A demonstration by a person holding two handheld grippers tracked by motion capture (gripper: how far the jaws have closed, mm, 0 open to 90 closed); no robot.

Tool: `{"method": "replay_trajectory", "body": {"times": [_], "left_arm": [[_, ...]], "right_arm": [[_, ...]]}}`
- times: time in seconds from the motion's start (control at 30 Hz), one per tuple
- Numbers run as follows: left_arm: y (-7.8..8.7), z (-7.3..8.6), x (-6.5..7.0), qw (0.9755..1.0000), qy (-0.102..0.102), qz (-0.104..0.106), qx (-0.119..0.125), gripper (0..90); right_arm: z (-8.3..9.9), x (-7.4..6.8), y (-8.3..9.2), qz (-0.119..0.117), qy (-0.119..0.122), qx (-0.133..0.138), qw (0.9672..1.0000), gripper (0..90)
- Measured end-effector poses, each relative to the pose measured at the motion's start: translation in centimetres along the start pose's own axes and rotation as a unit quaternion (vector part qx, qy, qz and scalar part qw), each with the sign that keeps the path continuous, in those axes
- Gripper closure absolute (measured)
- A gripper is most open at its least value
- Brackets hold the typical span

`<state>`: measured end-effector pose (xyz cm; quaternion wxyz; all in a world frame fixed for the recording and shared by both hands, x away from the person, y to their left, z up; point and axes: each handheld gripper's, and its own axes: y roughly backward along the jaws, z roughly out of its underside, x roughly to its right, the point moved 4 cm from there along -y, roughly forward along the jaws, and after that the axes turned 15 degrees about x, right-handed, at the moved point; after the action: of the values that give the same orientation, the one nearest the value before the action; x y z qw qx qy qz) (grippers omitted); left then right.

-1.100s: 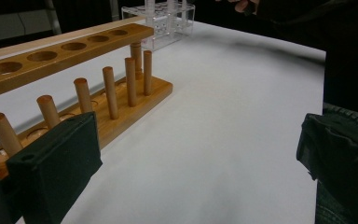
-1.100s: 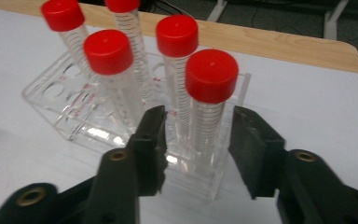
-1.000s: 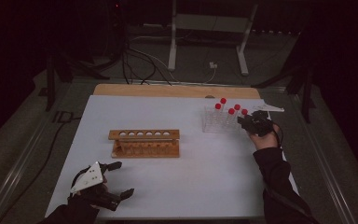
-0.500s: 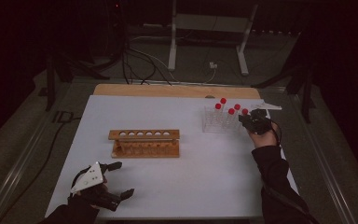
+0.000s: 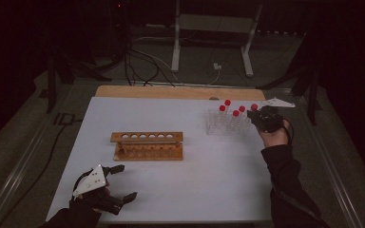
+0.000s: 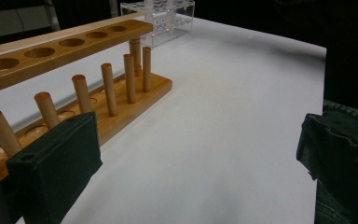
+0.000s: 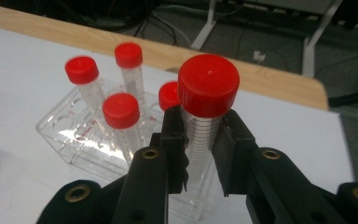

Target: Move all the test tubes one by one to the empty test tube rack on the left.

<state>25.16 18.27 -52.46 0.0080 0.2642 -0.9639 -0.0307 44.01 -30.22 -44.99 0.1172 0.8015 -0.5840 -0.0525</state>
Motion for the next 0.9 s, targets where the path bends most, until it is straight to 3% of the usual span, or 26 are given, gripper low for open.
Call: {"method": "replay_trajectory", "body": {"times": [0.37,0.6,0.9], "left_arm": [[0.0,0.0,0.0,1.0000,-0.003,-0.003,-0.005,0.4],[0.0,-0.1,0.0,0.9999,0.000,-0.006,-0.009,0.4],[-0.4,0.0,0.6,0.9997,-0.006,0.015,-0.021,0.4]], "right_arm": [[-1.7,-1.0,1.6,-0.020,0.006,0.015,0.9997,74.7],[-0.9,-3.0,2.2,-0.051,0.018,0.007,0.9985,74.7],[0.1,-5.7,2.9,-0.092,0.027,0.002,0.9954,74.7]]}}
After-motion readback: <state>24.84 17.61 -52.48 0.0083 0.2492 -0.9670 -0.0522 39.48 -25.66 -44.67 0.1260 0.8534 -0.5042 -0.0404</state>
